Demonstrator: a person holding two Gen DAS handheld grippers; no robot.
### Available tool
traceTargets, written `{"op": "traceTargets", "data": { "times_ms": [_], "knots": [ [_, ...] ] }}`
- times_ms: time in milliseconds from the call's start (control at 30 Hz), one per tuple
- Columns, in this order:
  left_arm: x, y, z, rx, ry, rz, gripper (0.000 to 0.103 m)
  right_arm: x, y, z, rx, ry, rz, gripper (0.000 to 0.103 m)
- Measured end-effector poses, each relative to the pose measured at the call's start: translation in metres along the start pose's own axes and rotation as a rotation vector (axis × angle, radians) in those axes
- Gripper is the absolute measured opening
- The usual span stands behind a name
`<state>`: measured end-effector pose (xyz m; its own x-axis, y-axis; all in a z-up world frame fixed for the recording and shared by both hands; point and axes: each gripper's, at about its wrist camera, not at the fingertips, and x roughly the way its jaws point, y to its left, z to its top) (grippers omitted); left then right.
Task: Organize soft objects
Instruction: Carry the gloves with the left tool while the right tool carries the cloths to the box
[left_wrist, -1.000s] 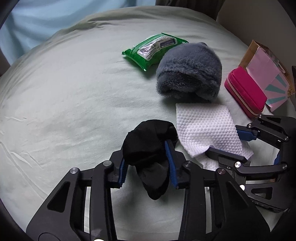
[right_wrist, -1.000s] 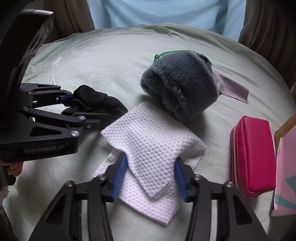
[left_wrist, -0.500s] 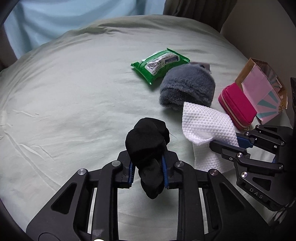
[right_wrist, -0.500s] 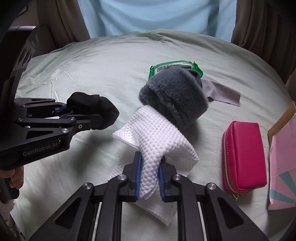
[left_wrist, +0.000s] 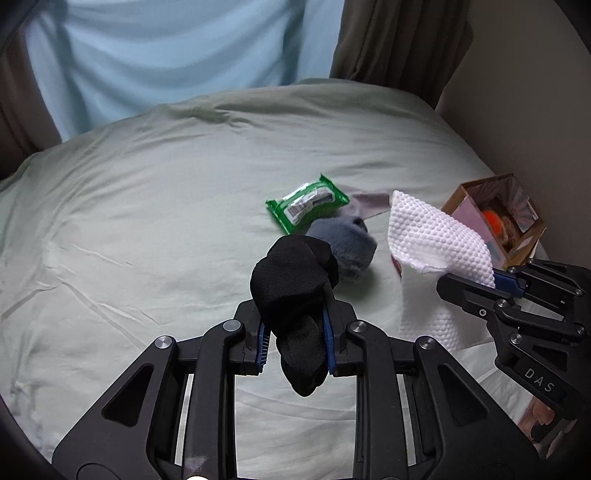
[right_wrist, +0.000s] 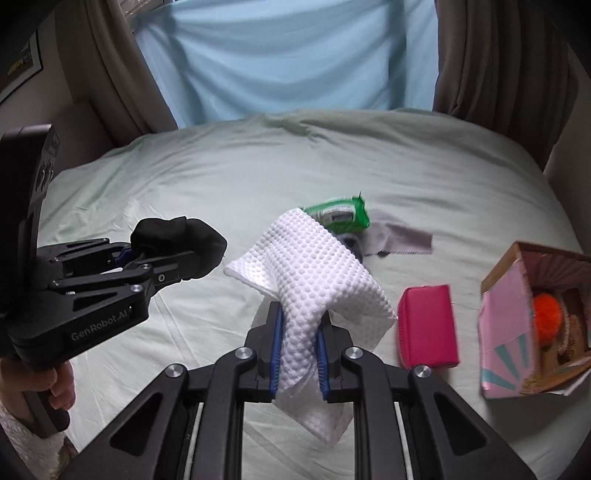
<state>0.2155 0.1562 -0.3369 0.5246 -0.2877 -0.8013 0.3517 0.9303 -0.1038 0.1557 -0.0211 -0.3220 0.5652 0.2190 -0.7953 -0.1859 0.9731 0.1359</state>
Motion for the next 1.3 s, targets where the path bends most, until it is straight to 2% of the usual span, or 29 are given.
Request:
{"op": "traceTargets", "data": {
  "times_ms": [267, 500, 633, 967, 1100, 1300],
  "knots": [
    [-0.069, -0.042, 0.047, -0.051, -0.057, -0.003, 0.020, -0.081, -0.025, 0.032, 0.066, -0.070, -0.004, 0.015],
    [-0.099, -0.114, 0.084, -0.126, -0.097, -0.034, 0.020, -0.144, -0.087, 0.049, 0.103, -0.114, -0.040, 0.015],
    [-0.101, -0.168, 0.101, -0.115, -0.116, -0.047, 0.020, -0.169, -0.133, 0.049, 0.096, -0.110, -0.079, 0.015],
    [-0.062, -0.298, 0.131, -0.079, -0.095, -0.100, 0.020, -0.198, -0.263, 0.036, 0.138, -0.074, -0.149, 0.015],
    [-0.034, -0.346, 0.138, -0.075, -0.046, -0.110, 0.020, -0.193, -0.311, 0.033, 0.156, -0.031, -0.154, 0.015],
    [0.015, -0.391, 0.139, -0.090, 0.057, -0.127, 0.020, -0.161, -0.366, 0.027, 0.204, 0.081, -0.128, 0.015]
  ]
}}
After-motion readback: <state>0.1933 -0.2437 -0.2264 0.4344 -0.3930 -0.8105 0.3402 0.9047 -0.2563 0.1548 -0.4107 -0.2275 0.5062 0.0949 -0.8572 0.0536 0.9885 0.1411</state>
